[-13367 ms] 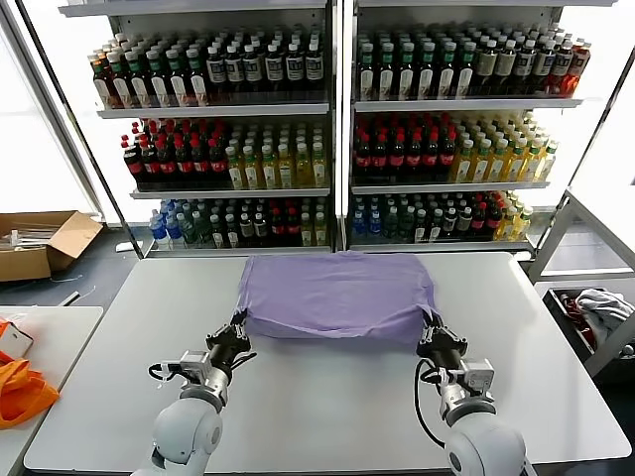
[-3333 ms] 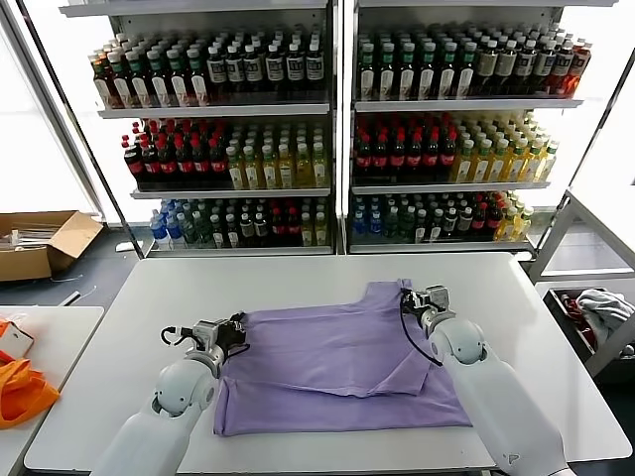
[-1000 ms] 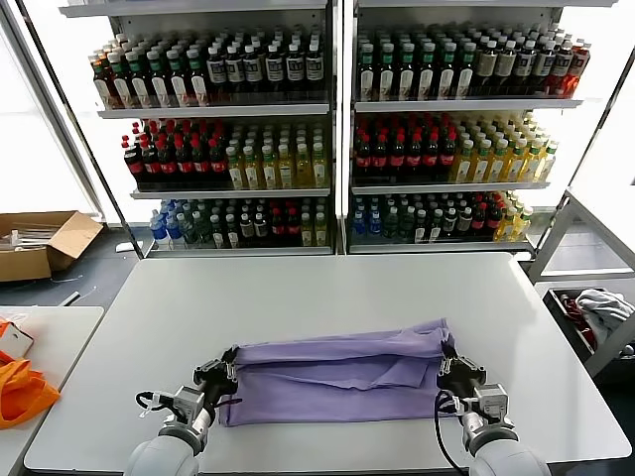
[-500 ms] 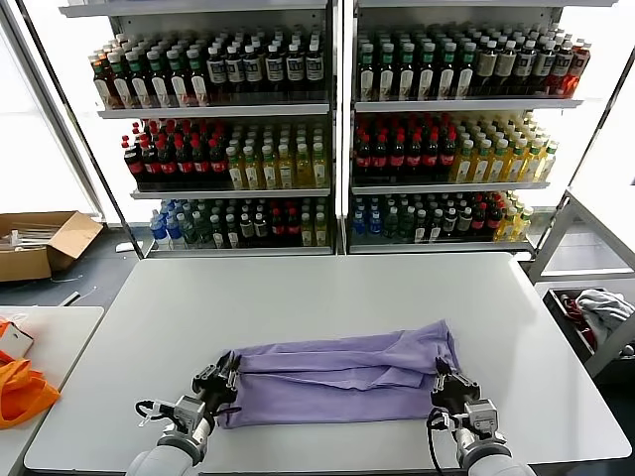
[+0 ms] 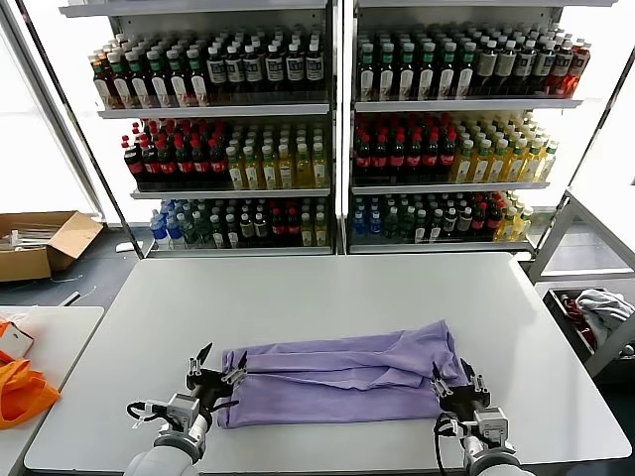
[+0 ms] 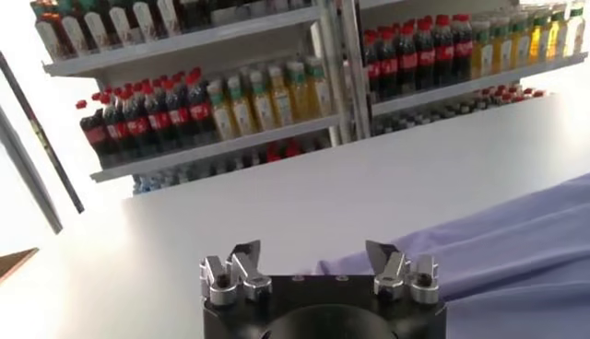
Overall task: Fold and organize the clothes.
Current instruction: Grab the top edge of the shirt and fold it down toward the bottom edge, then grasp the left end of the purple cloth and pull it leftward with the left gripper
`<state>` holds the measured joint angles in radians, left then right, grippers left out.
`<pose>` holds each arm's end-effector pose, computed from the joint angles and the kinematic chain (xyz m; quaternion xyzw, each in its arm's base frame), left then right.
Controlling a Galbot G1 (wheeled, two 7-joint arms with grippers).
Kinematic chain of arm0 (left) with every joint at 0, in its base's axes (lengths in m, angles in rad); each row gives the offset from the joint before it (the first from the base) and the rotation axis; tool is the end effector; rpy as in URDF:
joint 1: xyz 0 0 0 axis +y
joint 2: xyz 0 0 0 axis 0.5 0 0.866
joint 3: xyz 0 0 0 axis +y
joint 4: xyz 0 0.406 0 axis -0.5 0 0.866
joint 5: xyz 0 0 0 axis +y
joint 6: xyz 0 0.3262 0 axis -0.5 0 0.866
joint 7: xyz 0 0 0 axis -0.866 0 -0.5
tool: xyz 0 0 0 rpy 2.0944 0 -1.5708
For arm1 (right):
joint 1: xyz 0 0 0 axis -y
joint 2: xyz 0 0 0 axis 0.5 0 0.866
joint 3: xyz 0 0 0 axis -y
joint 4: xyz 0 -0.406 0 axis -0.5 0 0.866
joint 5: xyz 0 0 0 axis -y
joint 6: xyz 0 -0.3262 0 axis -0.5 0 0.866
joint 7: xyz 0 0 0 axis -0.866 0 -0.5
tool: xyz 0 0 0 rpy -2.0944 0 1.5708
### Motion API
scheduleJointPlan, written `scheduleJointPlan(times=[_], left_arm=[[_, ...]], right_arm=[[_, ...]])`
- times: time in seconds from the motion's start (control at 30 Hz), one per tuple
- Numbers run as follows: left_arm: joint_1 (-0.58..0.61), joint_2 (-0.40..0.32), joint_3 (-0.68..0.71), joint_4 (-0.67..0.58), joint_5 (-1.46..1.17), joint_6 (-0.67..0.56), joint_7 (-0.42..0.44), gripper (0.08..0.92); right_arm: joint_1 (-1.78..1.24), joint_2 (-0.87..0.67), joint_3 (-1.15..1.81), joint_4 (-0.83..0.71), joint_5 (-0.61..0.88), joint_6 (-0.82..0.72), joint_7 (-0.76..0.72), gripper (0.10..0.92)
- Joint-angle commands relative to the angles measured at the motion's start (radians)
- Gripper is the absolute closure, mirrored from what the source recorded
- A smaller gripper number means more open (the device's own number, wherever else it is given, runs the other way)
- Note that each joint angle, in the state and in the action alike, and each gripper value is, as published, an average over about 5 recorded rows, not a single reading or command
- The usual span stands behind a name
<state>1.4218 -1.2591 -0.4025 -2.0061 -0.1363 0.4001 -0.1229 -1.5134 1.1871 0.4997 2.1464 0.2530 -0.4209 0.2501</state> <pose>0.1757 0.0483 -0.3554 -0.0445 -0.9790 -0.0849 0.1799 0.1480 -0.0795 -0.3144 -0.0218 -0.9835 0.0778 0.1620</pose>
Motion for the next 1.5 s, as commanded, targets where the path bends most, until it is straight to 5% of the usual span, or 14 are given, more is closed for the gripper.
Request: scheduleJointPlan(times=[0.03,0.2,0.93,1.5], left_arm=[[0.032,-0.170,-0.003,-0.041,-0.010,0.037,-0.039,0.201],[0.034,-0.198,-0.012,-0.005,-0.005,0.029,-0.047,0.178],[0.037,-0.203,-0.063,0.076,-0.062,0.014,-0.030,0.182],[0.044,-0.200,-0.054,0.079,-0.063,-0.001,0.002,0.631]], right_arm=[[0.048,-0.071,0.094,0.086,0.112,-0.018,0.011,0.284],[0.074,-0.110,0.095,0.077,0.138,-0.023,0.013,0.207],[0.017,-0.083,0.082,0.102,0.111,-0.005,0.009,0.203],[0.063,-0.087,0.082,0.071,0.118,-0.007,0.007,0.203]])
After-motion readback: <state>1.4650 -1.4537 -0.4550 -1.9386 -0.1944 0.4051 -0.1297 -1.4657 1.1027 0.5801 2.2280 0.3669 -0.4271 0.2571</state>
